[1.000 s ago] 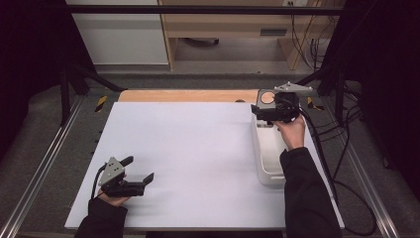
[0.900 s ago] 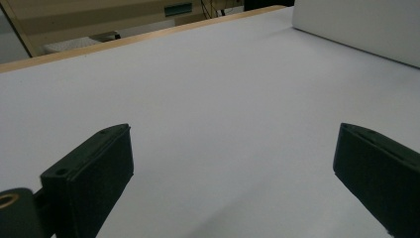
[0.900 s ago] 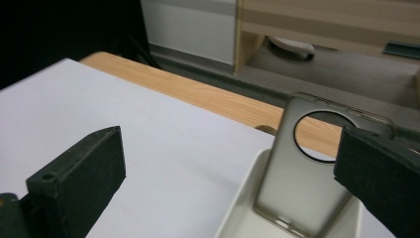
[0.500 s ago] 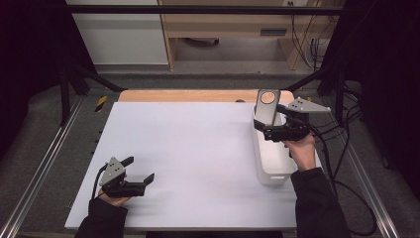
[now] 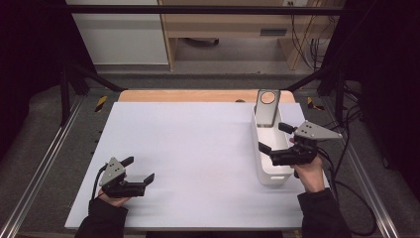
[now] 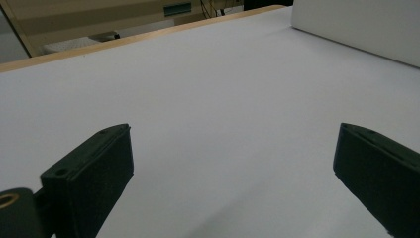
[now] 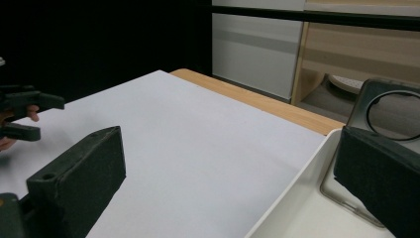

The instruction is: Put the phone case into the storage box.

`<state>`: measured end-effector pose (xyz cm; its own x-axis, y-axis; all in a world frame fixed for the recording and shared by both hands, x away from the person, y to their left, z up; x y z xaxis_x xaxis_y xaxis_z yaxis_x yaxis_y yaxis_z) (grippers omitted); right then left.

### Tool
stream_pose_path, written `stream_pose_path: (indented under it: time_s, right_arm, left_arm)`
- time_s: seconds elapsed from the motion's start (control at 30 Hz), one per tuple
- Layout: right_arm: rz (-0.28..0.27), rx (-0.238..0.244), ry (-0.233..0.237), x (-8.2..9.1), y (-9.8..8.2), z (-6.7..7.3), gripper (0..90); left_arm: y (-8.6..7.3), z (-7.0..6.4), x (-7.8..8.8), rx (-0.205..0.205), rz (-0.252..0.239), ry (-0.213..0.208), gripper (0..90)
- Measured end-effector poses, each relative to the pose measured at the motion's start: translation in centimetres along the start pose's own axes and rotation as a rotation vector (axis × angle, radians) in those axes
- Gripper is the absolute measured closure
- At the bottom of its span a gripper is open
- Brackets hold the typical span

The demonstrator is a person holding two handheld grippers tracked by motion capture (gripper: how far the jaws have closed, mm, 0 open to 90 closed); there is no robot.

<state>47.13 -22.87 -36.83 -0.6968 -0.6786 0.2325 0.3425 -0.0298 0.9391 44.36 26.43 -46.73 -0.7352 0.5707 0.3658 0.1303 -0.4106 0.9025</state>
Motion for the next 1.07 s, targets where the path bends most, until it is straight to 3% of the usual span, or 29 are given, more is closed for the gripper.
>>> stream_pose_path:
  time_s: [0.5,1.07]
  right_arm:
    - [-0.010,-0.003,0.017,3.3,-5.3,-2.2,0.3]
    - [0.005,-0.026,-0.007,5.1,-7.8,-4.1,0.3]
  left_arm:
    - [0.1,-0.1,0.0,-0.003,-0.007,-0.006,1.5]
    - [0.3,-0.2,0.1,0.000,-0.014,-0.010,1.5]
Point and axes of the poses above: each handheld gripper's, and its own axes: x roughly backward along the jaws, y roughly out of its top, z roughly to its left, the point moved 2 cm from there along -x, roughly forward along the jaws, and after that the axes turned 12 degrees about -x, right-handed, at the moved point
